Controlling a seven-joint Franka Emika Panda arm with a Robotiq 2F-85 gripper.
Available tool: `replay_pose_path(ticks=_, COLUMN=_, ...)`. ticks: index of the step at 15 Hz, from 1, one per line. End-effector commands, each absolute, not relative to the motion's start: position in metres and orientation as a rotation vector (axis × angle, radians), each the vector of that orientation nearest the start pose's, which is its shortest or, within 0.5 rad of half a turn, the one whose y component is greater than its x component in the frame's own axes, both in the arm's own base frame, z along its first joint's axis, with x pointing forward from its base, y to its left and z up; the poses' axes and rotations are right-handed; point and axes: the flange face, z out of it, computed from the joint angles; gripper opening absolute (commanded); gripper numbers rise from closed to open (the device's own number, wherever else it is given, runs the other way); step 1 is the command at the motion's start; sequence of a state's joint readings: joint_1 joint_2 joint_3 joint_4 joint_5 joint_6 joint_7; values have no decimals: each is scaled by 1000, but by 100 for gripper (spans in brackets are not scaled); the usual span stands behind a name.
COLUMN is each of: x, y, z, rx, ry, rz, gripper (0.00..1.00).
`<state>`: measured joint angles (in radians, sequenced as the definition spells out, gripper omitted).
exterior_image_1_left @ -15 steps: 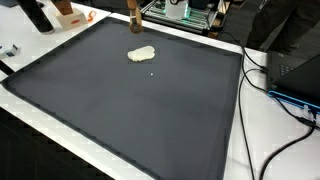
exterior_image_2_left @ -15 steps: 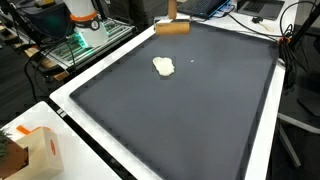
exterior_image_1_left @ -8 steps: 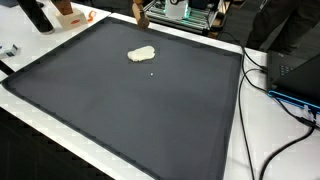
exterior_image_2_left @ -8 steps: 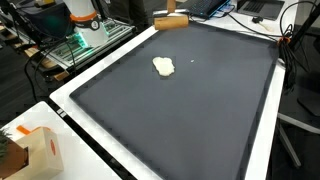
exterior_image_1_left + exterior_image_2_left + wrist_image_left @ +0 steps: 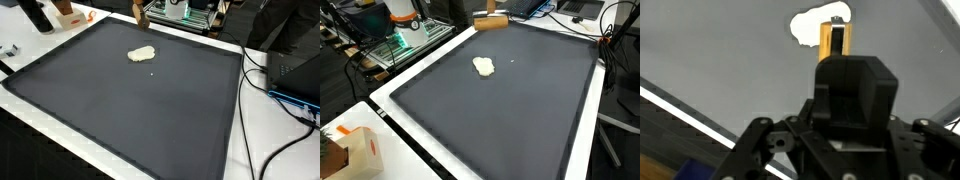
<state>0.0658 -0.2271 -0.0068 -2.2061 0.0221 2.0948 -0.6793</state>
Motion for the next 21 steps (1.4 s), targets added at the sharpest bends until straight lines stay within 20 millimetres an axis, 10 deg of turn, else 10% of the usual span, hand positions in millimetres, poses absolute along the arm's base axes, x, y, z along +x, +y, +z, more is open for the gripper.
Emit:
replay_pose_path(ticks=1, x=495, y=31, z=459, rx=-2836, ry=-1254, rz=-151, gripper=24)
replay_pose_path(ticks=8, x=483, y=34, z=391, rx=-2662, ry=-1593, rz=-31, gripper=24)
replay_pose_path(ticks=21, x=471, y=28, z=329, rx=-2377, ry=-1958, rz=-31, gripper=24)
